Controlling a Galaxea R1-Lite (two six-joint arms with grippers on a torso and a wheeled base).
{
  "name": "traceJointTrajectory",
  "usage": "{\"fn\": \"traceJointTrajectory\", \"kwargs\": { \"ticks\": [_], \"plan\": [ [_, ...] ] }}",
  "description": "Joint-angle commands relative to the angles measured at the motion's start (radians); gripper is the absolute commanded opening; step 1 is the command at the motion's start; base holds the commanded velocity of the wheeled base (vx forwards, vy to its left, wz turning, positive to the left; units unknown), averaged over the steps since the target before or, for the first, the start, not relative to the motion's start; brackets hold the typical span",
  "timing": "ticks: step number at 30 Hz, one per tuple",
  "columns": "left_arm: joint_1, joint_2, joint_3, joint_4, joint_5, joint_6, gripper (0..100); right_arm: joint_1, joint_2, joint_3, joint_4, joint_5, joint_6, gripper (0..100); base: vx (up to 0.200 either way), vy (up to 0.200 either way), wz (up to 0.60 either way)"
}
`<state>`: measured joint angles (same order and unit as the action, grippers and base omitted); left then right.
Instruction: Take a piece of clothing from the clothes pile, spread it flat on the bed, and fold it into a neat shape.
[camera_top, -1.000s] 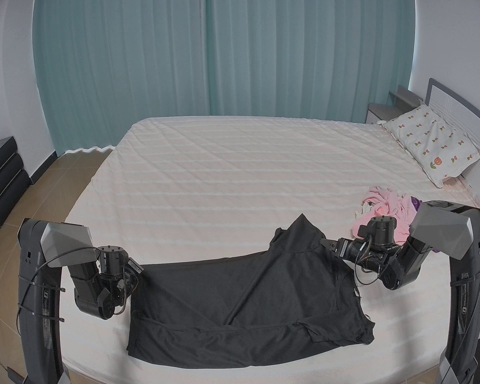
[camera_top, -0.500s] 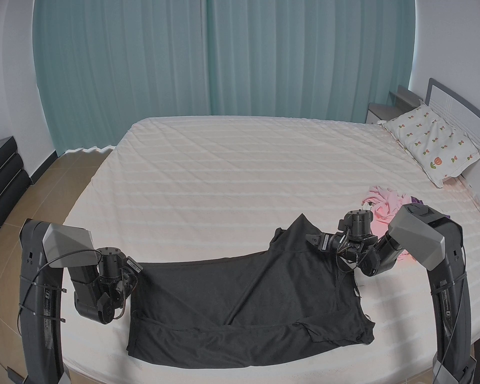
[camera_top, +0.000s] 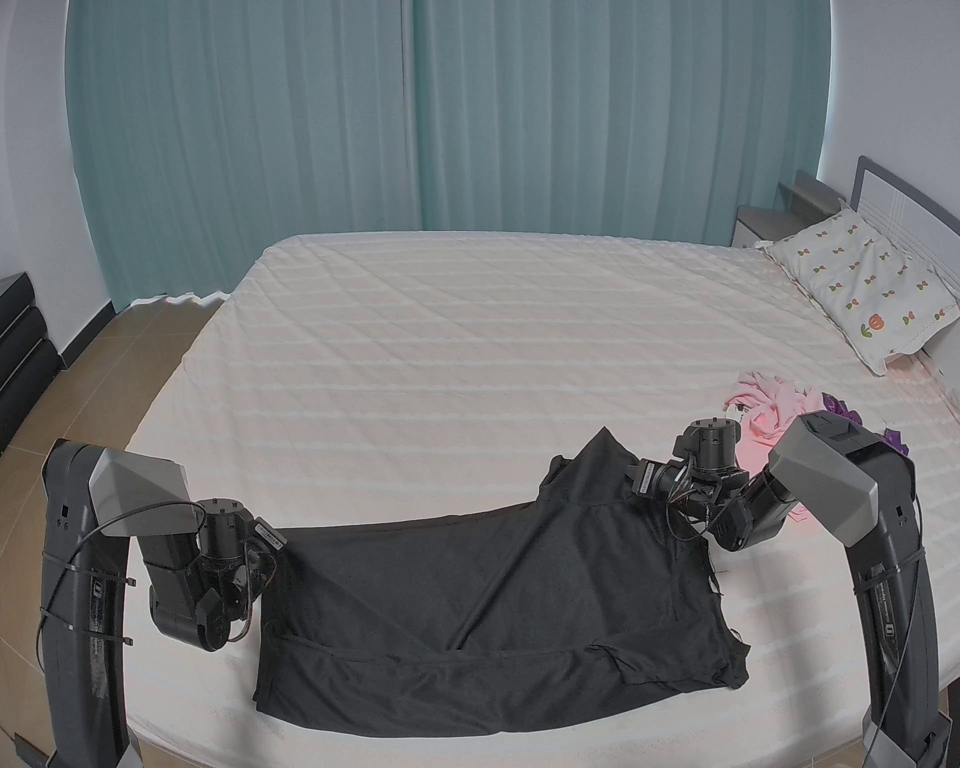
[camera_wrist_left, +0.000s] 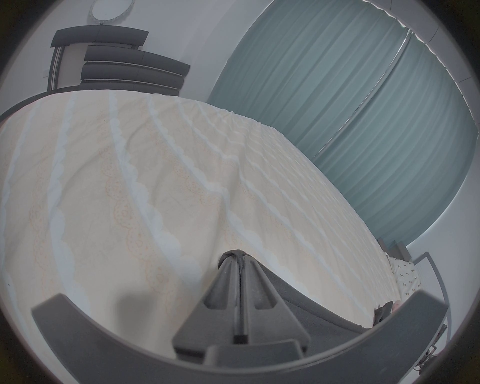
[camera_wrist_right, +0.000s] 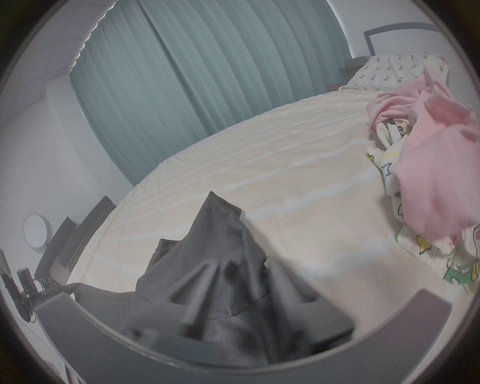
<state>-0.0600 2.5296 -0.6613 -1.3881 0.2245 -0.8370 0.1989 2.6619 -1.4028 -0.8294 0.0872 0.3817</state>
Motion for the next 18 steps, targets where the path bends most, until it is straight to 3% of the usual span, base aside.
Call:
{"fn": "traceJointTrajectory", "kwargs": {
  "ticks": [1,18],
  "plan": [
    [0.0,0.001,0.0,0.0,-0.001,-0.001,0,-0.004,-0.02,0.013,-0.002,-0.001,0.008,0,0.0,0.0,0.0],
    [0.037,-0.006,-0.004,0.001,-0.004,0.015,0,-0.033,-0.12,0.185,-0.076,0.006,0.089,0,0.0,0.0,0.0]
  ]
}}
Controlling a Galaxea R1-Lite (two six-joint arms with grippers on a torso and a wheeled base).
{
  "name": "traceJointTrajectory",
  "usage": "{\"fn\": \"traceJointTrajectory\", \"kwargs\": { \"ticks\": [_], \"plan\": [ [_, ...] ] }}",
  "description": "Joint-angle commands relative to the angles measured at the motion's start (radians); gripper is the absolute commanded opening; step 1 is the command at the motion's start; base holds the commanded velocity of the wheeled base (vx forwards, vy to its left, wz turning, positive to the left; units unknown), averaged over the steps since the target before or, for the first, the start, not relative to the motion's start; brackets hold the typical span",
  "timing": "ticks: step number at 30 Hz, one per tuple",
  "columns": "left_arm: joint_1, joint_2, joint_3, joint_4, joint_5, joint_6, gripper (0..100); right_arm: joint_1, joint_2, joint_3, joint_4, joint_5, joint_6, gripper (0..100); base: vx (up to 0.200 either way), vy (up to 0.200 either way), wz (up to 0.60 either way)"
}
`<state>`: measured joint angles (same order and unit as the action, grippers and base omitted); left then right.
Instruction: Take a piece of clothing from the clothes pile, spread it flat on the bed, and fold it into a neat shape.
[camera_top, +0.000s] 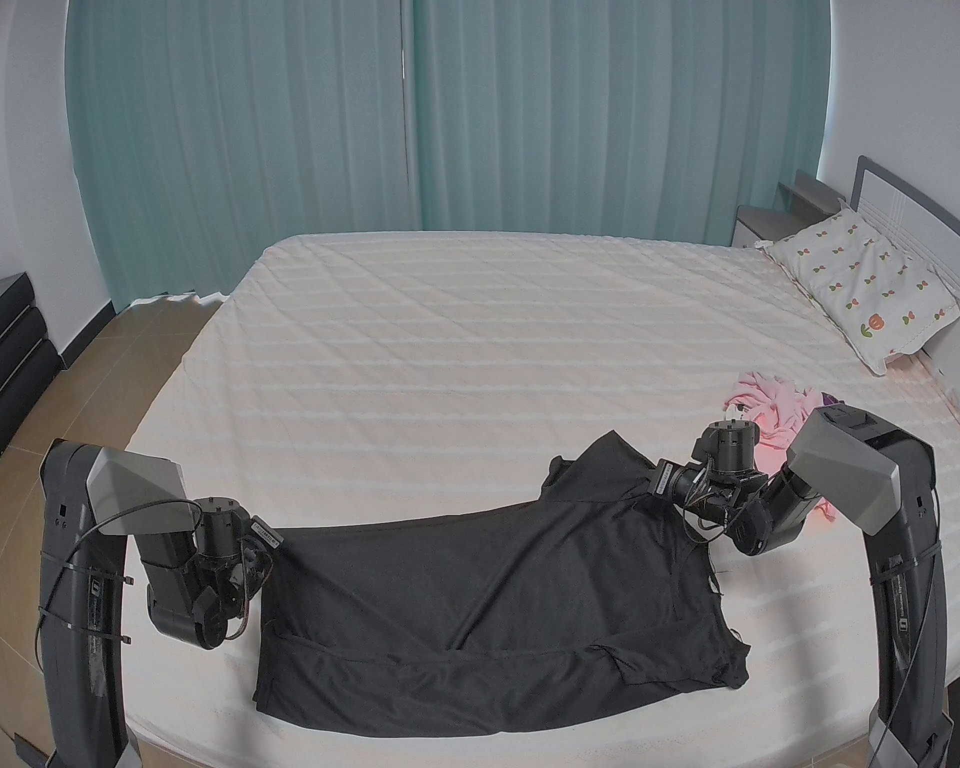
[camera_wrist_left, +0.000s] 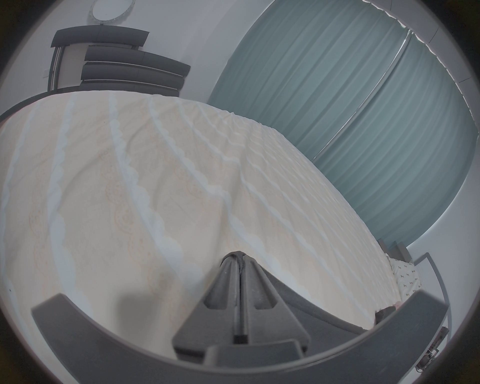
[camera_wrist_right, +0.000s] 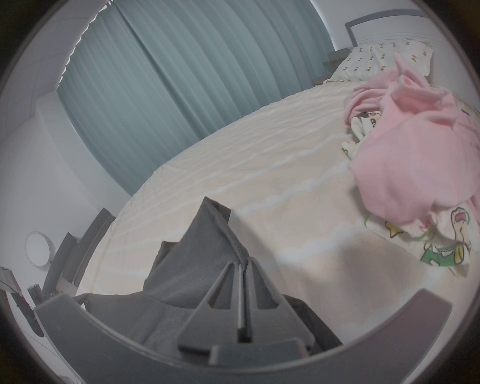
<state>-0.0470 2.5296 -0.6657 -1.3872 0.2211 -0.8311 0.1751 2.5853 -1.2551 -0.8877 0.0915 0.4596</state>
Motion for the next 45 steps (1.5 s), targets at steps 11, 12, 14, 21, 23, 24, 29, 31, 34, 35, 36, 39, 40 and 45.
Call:
{"fn": "traceJointTrajectory", "kwargs": {
  "ticks": [11,12,14,21,23,24,29,31,34,35,36,39,40,45],
  "plan": [
    [0.026,-0.057,-0.011,0.008,0.001,0.101,0,-0.022,-0.056,0.062,-0.063,-0.004,0.034,0,0.0,0.0,0.0],
    [0.026,-0.057,-0.014,0.008,0.001,0.116,0,-0.022,-0.056,0.068,-0.066,-0.006,0.034,0,0.0,0.0,0.0],
    [0.024,-0.058,-0.015,0.008,0.001,0.127,0,-0.022,-0.059,0.072,-0.071,-0.006,0.033,0,0.0,0.0,0.0],
    [0.024,-0.11,-0.003,0.01,0.004,0.165,0,-0.036,-0.129,0.164,-0.126,0.02,0.034,0,0.0,0.0,0.0],
    [0.029,-0.132,0.0,0.008,0.007,0.165,0,-0.037,-0.134,0.175,-0.16,0.02,0.034,0,0.0,0.0,0.0],
    [0.029,-0.14,0.0,0.008,0.009,0.167,0,-0.039,-0.132,0.184,-0.168,0.019,0.033,0,0.0,0.0,0.0],
    [0.038,-0.172,0.02,0.008,0.027,0.167,0,-0.032,-0.117,0.241,-0.221,0.019,0.004,0,0.0,0.0,0.0],
    [0.038,-0.172,0.023,0.008,0.029,0.176,0,-0.028,-0.08,0.23,-0.261,0.01,0.002,0,0.0,0.0,0.0],
    [0.038,-0.172,0.023,0.008,0.031,0.179,0,-0.028,-0.068,0.224,-0.281,0.008,0.004,0,0.0,0.0,0.0],
    [0.038,-0.172,0.023,0.008,0.031,0.179,0,-0.028,-0.068,0.224,-0.281,0.008,0.004,0,0.0,0.0,0.0],
    [0.038,-0.167,0.023,0.01,0.031,0.179,0,-0.028,-0.07,0.223,-0.286,0.008,0.007,0,0.0,0.0,0.0],
    [0.038,-0.166,0.023,0.008,0.034,0.179,0,-0.026,-0.076,0.237,-0.326,0.008,0.011,0,0.0,0.0,0.0],
    [0.039,-0.166,0.023,0.008,0.035,0.179,0,-0.026,-0.076,0.24,-0.338,0.008,0.011,0,0.0,0.0,0.0],
    [0.039,-0.173,0.035,0.008,0.037,0.181,0,-0.028,-0.099,0.31,-0.412,-0.003,0.011,0,0.0,0.0,0.0]
  ]
}}
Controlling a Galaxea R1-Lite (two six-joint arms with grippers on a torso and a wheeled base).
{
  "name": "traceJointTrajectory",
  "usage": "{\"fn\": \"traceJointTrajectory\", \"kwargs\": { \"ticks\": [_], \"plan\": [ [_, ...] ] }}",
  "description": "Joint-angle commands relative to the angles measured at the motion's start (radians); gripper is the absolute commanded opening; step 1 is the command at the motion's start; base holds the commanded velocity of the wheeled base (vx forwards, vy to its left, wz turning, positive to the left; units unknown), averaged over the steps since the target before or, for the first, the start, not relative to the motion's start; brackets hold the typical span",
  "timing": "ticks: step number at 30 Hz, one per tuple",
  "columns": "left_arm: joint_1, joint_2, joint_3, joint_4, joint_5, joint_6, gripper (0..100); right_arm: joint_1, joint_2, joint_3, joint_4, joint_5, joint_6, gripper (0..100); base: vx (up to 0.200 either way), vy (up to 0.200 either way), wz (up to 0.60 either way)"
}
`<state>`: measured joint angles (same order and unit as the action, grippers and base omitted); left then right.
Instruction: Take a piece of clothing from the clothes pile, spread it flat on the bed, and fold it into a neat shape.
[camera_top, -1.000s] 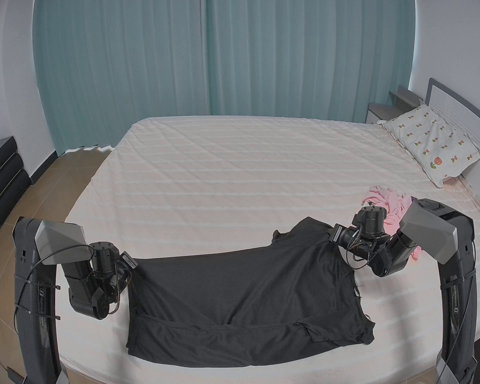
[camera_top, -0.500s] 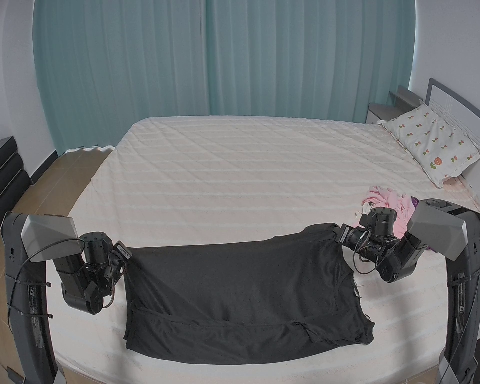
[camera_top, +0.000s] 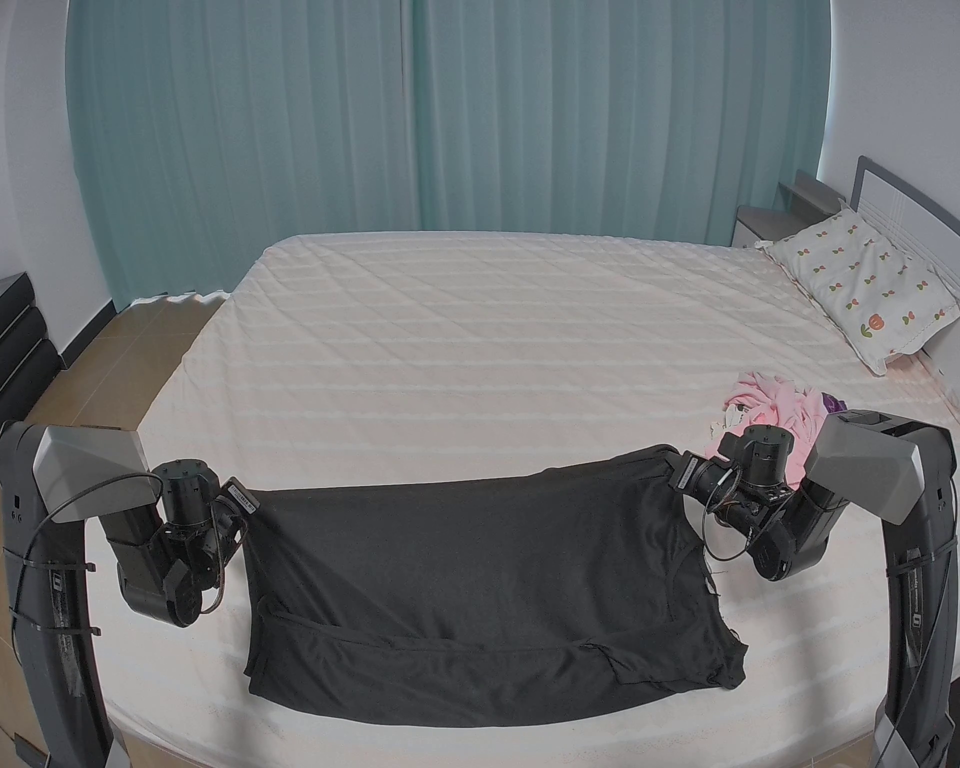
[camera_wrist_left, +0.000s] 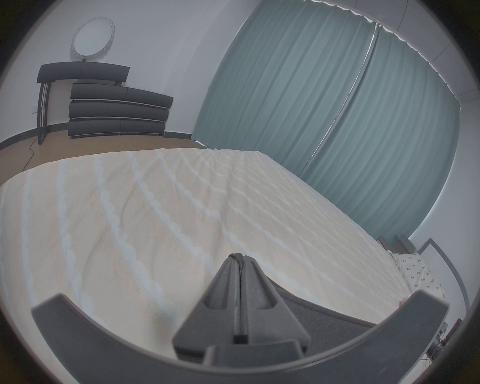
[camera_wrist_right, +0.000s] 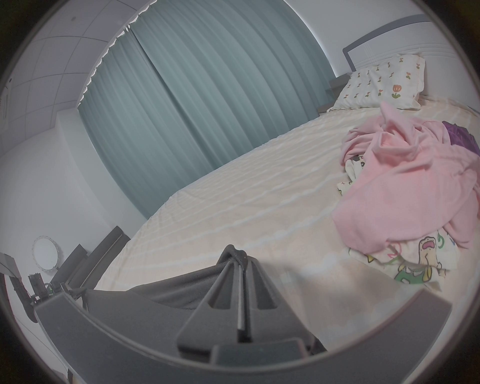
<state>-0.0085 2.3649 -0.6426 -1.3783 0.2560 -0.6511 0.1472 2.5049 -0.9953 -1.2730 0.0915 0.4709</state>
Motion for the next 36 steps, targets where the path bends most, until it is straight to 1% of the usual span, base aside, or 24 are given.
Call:
{"fn": "traceJointTrajectory", "kwargs": {
  "ticks": [1,5,9,14,19,26,29,36],
  "plan": [
    [0.001,-0.01,0.021,-0.001,0.0,0.004,0,0.0,-0.031,0.072,-0.032,0.002,0.002,0,0.0,0.0,0.0],
    [0.001,-0.012,0.03,-0.005,0.0,0.025,0,-0.009,-0.08,0.13,-0.036,0.017,0.008,0,0.0,0.0,0.0],
    [0.001,-0.018,0.032,-0.002,0.0,0.027,0,-0.021,-0.123,0.175,-0.036,0.019,0.008,0,0.0,0.0,0.0],
    [0.001,-0.032,0.027,-0.001,-0.001,0.056,0,-0.026,-0.179,0.242,-0.037,0.056,0.009,0,0.0,0.0,0.0],
    [0.001,-0.032,0.018,-0.001,-0.001,0.062,0,-0.017,-0.199,0.25,-0.036,0.059,0.028,0,0.0,0.0,0.0],
    [0.001,-0.024,0.014,0.002,-0.009,0.068,0,-0.018,-0.19,0.225,-0.029,0.059,0.028,0,0.0,0.0,0.0],
    [0.001,-0.021,0.014,0.001,-0.009,0.096,0,-0.015,-0.192,0.236,-0.02,0.059,0.025,0,0.0,0.0,0.0],
    [-0.001,-0.035,0.035,0.001,-0.009,0.097,0,-0.021,-0.198,0.267,-0.019,0.059,0.025,0,0.0,0.0,0.0]
  ]
}}
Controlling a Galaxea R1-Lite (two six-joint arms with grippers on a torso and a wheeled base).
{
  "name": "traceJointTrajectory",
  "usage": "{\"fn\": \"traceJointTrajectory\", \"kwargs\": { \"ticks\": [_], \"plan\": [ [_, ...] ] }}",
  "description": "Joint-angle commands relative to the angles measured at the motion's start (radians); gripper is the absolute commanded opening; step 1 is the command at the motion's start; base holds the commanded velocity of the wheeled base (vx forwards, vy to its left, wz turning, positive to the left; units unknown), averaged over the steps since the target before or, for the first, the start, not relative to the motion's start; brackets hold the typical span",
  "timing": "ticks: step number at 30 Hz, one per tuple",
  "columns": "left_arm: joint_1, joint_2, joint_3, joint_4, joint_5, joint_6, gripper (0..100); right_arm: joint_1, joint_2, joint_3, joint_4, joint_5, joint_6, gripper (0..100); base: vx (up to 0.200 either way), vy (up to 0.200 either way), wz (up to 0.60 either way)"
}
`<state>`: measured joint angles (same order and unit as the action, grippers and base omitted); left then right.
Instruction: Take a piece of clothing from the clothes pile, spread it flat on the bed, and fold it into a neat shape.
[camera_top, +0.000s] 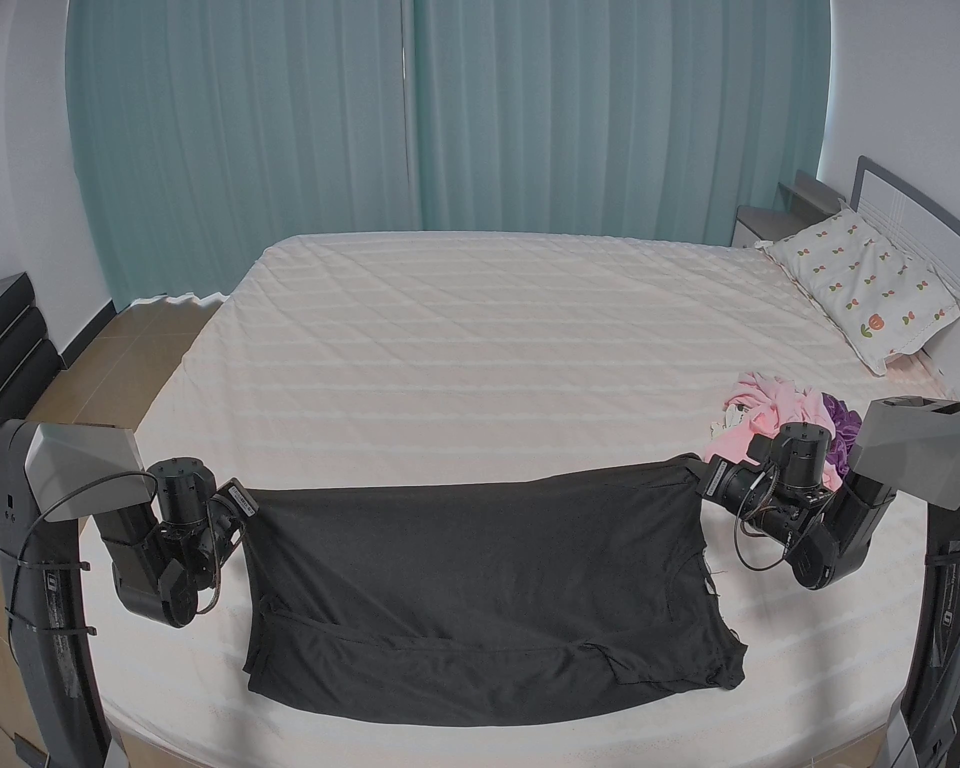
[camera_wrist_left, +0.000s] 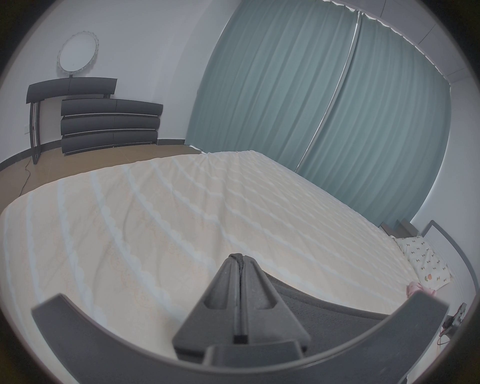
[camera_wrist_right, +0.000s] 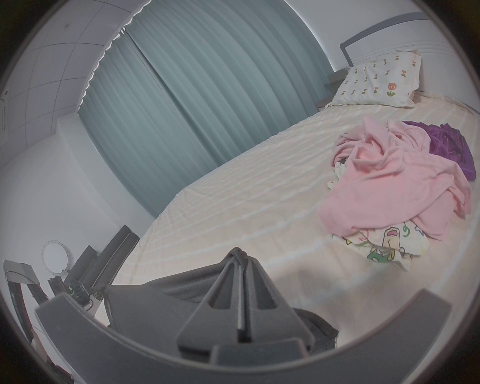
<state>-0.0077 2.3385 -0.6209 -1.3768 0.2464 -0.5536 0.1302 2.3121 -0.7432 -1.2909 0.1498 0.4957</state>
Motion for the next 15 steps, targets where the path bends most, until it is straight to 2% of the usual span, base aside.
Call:
{"fn": "traceJointTrajectory", "kwargs": {
  "ticks": [1,15],
  "plan": [
    [-0.002,-0.022,0.026,-0.001,0.001,0.001,0,-0.006,-0.008,0.027,-0.001,0.001,0.0,0,0.0,0.0,0.0],
    [0.011,-0.021,0.109,-0.011,-0.001,0.001,0,-0.009,-0.033,0.168,-0.015,0.024,-0.006,0,0.0,0.0,0.0]
  ]
}}
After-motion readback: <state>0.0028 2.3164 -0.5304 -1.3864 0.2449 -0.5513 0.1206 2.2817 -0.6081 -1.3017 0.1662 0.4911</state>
